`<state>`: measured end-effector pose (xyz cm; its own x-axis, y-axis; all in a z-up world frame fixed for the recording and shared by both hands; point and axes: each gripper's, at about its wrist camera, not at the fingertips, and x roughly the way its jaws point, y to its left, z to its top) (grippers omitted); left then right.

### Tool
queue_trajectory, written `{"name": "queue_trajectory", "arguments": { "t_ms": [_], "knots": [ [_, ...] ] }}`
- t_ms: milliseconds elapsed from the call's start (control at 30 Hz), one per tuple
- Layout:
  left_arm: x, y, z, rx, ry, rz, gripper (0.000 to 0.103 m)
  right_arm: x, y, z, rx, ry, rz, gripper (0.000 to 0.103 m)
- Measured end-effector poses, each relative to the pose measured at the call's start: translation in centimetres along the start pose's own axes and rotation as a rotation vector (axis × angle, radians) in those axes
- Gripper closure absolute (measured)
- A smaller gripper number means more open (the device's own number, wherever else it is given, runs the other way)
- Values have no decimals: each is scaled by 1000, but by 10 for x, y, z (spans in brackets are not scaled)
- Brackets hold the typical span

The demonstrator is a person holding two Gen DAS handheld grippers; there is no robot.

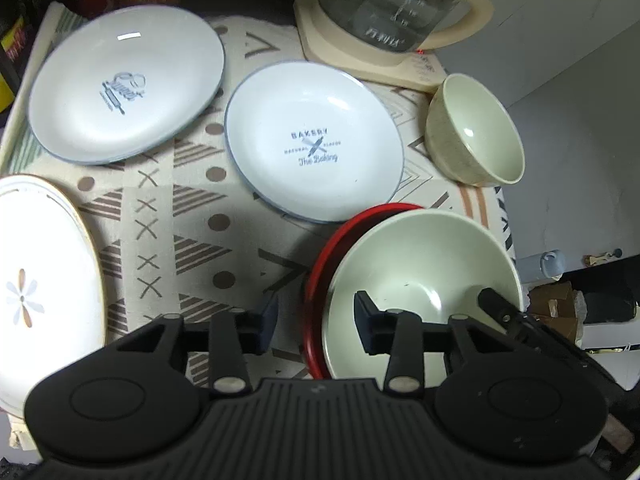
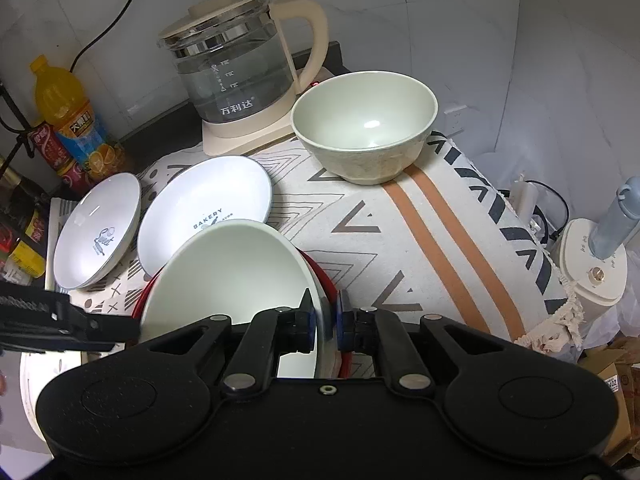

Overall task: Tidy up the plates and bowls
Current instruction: 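Lower the pale green bowl into the red bowl and open the left gripper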

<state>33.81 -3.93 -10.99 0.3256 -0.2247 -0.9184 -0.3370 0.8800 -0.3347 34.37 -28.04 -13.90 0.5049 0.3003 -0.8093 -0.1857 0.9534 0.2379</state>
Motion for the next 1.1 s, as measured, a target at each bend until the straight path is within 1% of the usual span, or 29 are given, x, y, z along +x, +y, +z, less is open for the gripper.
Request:
{"name": "queue_trajectory", "arguments": {
  "t_ms": [133,233,267,367,500,633,733,800,900,933,1033,1100],
  "knots": [
    [17,2,-3,-1,32,11,63,1,-1,1,-2,4,0,93],
    [26,3,-5,10,40,33,63,2,-1,2,-10,5,-4,93],
    [27,4,-5,2,38,27,63,3,-1,2,-10,6,-7,93],
    [27,4,-3,0,20,21,63,6,-1,3,-8,10,-25,92],
    [26,4,0,10,17,33,63,13,-6,3,9,38,-12,90],
    [24,6,2,2,12,26,63,18,-9,1,11,52,-6,89],
    [22,4,2,-2,6,36,63,21,-9,1,8,64,-3,88],
    [21,2,3,3,6,49,63,23,-10,2,8,79,-8,81],
    [18,-4,4,40,5,77,63,21,-15,6,30,85,22,76],
    [17,-6,4,50,5,83,63,20,-16,7,31,84,32,76],
    [12,-10,7,58,3,69,63,13,-18,13,29,80,65,75],
    [8,-11,10,51,4,51,63,8,-21,17,34,73,88,69]
  ]
}}
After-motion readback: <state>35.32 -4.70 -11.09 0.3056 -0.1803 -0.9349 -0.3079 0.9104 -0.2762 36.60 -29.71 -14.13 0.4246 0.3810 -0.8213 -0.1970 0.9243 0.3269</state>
